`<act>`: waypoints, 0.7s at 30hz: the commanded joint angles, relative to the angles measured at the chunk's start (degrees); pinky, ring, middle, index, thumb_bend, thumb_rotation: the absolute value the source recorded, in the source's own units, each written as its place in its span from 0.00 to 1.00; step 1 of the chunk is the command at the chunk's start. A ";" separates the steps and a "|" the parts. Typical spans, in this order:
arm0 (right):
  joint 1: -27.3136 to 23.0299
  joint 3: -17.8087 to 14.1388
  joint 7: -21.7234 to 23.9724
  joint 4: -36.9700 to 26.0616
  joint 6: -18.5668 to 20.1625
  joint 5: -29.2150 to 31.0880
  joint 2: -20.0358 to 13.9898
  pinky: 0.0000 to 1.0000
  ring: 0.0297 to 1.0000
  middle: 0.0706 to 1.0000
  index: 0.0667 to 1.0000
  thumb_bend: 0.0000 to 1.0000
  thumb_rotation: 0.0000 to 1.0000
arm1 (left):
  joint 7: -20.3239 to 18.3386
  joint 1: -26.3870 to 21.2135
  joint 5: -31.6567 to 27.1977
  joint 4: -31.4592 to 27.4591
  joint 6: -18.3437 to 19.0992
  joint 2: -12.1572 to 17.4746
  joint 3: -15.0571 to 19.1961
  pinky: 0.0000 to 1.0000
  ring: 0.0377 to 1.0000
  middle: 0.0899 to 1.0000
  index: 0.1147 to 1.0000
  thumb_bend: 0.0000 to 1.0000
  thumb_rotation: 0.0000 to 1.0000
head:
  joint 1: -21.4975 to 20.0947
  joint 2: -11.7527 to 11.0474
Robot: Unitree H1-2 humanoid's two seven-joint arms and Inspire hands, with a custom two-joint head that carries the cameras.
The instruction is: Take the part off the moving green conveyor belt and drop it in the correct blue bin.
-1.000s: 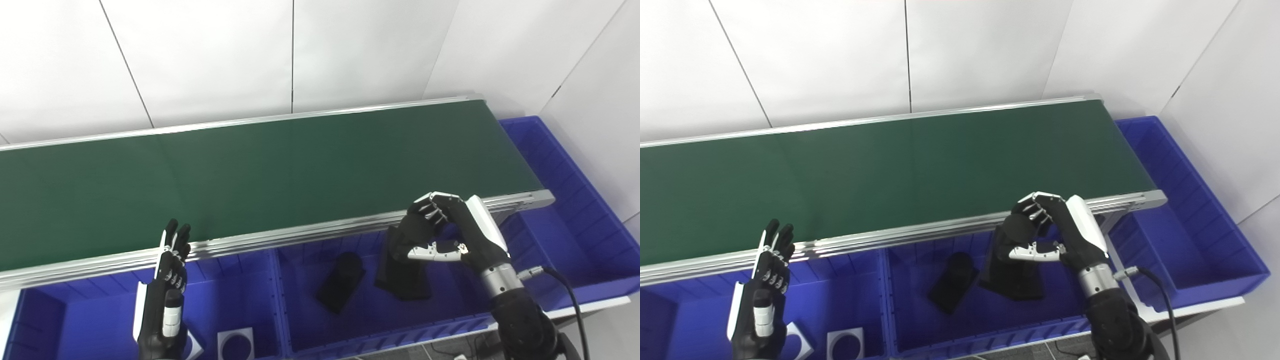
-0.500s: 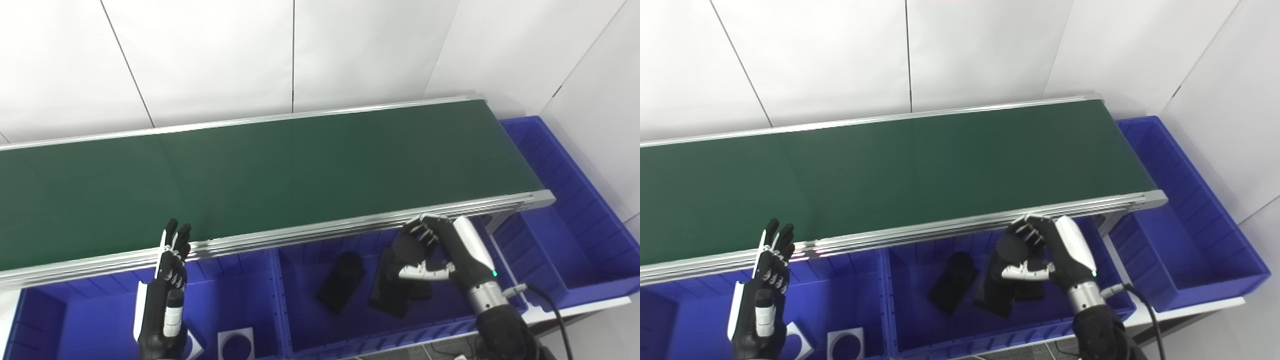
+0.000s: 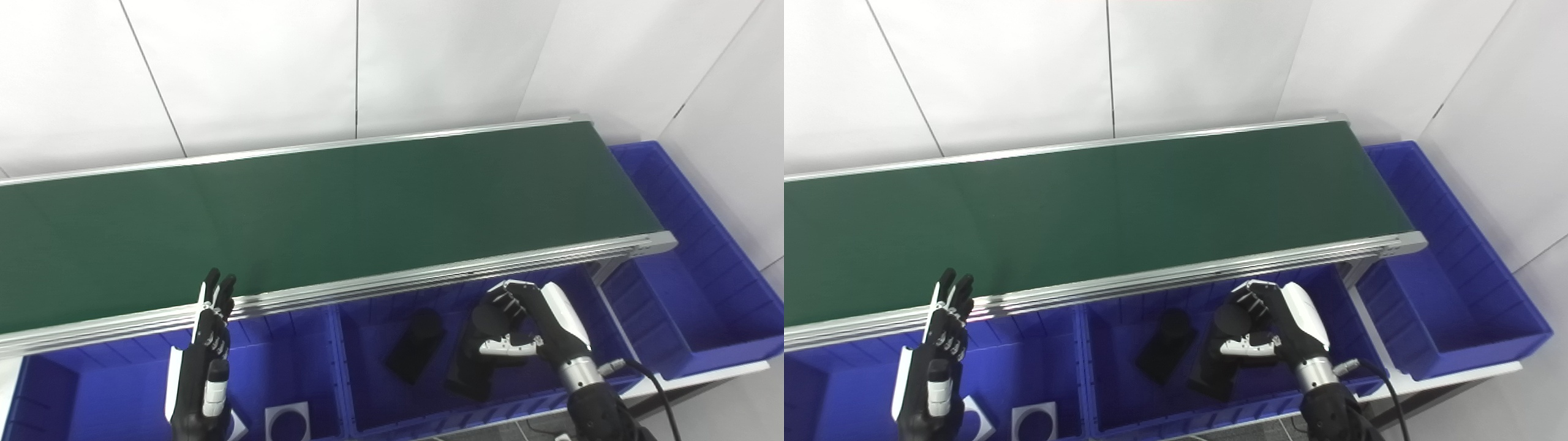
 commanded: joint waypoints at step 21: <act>-0.51 0.68 -6.84 2.03 -10.42 -3.50 -1.68 0.53 0.60 0.63 0.57 0.77 0.16 | -0.83 0.00 0.77 -1.84 -1.63 0.13 -0.81 0.99 0.98 0.95 1.00 0.85 0.96 | 1.24 -0.01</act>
